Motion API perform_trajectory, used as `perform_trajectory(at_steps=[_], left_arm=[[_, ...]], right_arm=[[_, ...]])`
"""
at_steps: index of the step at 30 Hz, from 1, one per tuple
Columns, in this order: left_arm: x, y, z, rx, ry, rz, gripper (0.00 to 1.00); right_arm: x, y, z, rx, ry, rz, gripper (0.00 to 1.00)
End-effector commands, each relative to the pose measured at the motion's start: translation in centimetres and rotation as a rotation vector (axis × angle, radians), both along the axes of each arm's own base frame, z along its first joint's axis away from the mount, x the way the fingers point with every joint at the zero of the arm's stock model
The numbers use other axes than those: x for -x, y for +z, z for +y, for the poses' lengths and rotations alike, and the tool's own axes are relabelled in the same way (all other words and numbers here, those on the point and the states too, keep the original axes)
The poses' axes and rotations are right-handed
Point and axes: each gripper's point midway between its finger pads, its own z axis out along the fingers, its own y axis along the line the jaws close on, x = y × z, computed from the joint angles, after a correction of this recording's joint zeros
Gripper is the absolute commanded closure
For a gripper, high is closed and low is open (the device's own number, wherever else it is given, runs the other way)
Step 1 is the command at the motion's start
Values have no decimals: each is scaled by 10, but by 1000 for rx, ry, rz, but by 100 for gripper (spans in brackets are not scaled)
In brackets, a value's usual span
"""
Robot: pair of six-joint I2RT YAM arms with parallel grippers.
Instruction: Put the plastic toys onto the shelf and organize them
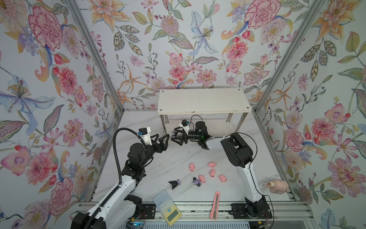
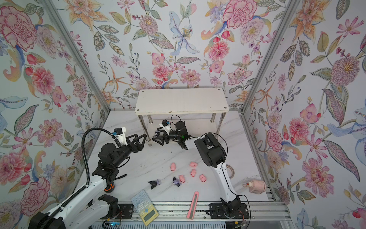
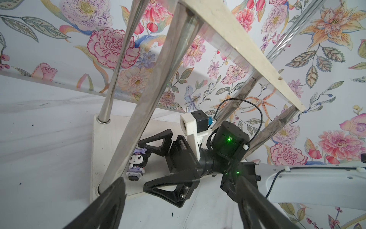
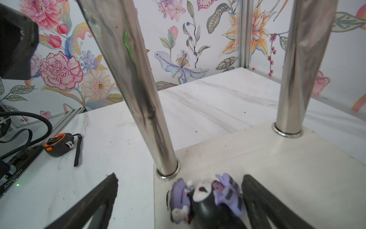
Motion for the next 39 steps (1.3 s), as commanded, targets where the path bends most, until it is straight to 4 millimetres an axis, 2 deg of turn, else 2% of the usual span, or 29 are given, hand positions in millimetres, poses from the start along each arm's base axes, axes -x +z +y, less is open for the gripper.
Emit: perform_trajectory(at_steps=[1,10,15,17,18,21,24,27,32,34,37,39], left_arm=[[0,0,3,1,1,-13,12],[0,2,5,-7,9,-14,12],[1,5,18,-49,79,-32,1],[3,8,23,-62,103,-47,1],[4,10,25,-70,111,-55,1],[8,13,27,-82,118,-68,1],[12,15,28,-83,117,-81,1],[16,13,32,-76,131,-86,1],[21,12,32,-61,124,-92,1],[22,11,30,-57,112,-96,1],[23,12,29,-60,103,-97,1],[24,14,28,-57,99,-102,1]], right_arm=[[2,13,3,-10,5,-8,1],[-7,13,3,54,-60,71,1],[-1,29,-10,53,-183,14,1],[-4,36,-21,58,-256,0,1],[8,41,-15,58,-263,-9,1],[4,48,-28,87,-406,-4,1],[1,40,-39,195,-538,58,1],[16,28,-40,291,-549,97,1],[30,22,-52,245,-607,245,1],[30,23,-53,193,-595,339,1],[26,17,-50,226,-595,430,1],[21,16,-46,251,-600,453,9]])
